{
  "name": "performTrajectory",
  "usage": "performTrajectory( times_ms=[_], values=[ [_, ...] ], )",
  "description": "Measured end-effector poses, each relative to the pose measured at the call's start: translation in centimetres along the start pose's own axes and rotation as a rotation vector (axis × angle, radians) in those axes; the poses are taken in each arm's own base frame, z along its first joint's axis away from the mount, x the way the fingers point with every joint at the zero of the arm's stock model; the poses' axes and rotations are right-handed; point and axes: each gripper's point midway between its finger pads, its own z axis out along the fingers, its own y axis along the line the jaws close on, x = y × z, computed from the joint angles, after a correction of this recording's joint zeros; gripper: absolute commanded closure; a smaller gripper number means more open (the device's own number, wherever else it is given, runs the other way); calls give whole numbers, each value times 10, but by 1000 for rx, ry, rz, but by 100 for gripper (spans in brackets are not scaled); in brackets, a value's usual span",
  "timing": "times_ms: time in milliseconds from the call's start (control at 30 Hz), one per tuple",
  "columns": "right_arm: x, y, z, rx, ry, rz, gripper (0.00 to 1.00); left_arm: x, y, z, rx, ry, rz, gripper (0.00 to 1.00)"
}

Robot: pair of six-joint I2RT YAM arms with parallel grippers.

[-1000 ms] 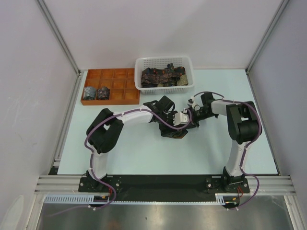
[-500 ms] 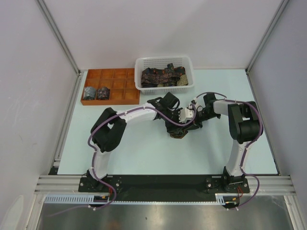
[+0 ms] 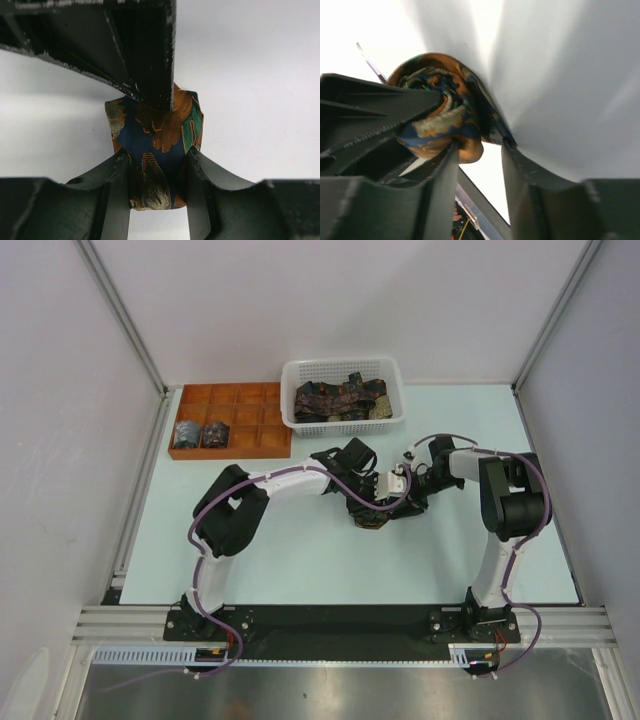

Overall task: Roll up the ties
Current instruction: Roll the tie at the center of the board.

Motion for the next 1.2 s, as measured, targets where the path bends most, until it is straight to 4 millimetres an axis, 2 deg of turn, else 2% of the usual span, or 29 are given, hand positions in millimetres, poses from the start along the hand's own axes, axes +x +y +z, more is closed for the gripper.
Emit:
performTrajectory(
  times_ms=[100, 200, 567, 667, 767, 867, 933, 967, 1067, 1100, 1167, 1200],
  values=[
    [4, -5, -8, 25, -9, 12, 45, -1, 0, 0, -3, -4, 4, 84],
    [6, -7, -11, 35, -15, 19, 44, -1, 0, 1, -3, -5, 5, 84],
    [6, 1, 1, 1, -2, 26, 45, 0, 0, 1, -6, -5, 13, 85],
    [6, 2, 3, -20, 4, 41, 54, 2, 0, 0, -9, -4, 17, 85],
    [5, 4, 9, -48, 11, 51, 67, 3, 0, 1, -10, -4, 24, 85],
    [5, 8, 11, -76, 13, 53, 89, 4, 0, 1, -13, -4, 26, 85],
    [5, 11, 11, -90, 12, 54, 99, 4, 0, 1, -14, -3, 27, 85],
    [5, 11, 11, -91, 12, 57, 100, 4, 0, 1, -14, -3, 27, 84],
    [5, 11, 12, -93, 12, 59, 100, 4, 0, 1, -14, -3, 28, 70],
    [5, 11, 12, -93, 11, 59, 100, 4, 1, 1, -14, -3, 27, 56],
    [5, 11, 12, -94, 11, 57, 100, 4, 1, 0, -16, -5, 21, 41],
    [4, 11, 12, -94, 9, 55, 100, 5, 2, -1, -19, -7, 16, 29]
  ],
)
